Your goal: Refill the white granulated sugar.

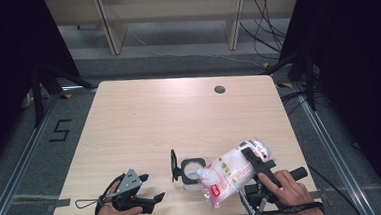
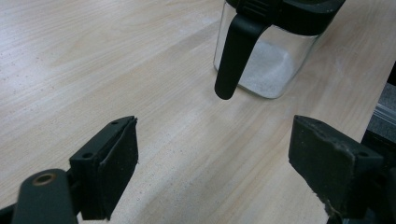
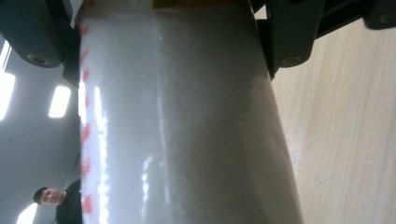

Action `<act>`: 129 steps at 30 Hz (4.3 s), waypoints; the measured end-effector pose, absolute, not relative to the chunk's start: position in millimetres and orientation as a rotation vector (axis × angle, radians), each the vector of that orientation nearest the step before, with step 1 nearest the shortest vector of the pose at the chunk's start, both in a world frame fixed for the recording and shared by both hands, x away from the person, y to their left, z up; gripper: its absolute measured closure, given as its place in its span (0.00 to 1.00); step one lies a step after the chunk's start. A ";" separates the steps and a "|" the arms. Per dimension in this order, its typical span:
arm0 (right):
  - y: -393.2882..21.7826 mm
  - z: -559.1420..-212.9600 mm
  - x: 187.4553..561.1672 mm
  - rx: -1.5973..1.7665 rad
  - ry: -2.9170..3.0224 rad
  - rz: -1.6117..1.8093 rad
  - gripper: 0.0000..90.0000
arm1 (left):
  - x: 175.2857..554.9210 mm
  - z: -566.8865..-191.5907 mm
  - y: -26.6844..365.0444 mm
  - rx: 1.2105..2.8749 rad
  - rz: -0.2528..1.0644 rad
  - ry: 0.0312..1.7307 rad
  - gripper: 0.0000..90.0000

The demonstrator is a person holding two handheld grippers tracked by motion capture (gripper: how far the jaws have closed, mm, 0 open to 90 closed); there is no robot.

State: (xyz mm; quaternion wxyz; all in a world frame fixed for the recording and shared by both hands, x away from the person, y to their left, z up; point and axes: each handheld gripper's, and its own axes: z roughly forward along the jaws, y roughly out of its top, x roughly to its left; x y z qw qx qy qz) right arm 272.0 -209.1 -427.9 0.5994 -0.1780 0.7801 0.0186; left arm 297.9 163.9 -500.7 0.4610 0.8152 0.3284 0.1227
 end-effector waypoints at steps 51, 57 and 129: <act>-213.6 -425.0 272.6 -0.406 1.798 0.041 0.44 | 298.6 -500.4 165.4 2.017 0.306 0.802 0.17; -215.6 -427.2 271.2 -0.355 1.808 0.057 0.44 | 298.4 -500.2 165.4 2.020 0.307 0.803 0.17; -216.1 -427.0 268.6 -0.329 1.815 0.071 0.44 | 298.2 -500.4 165.1 2.020 0.306 0.803 0.17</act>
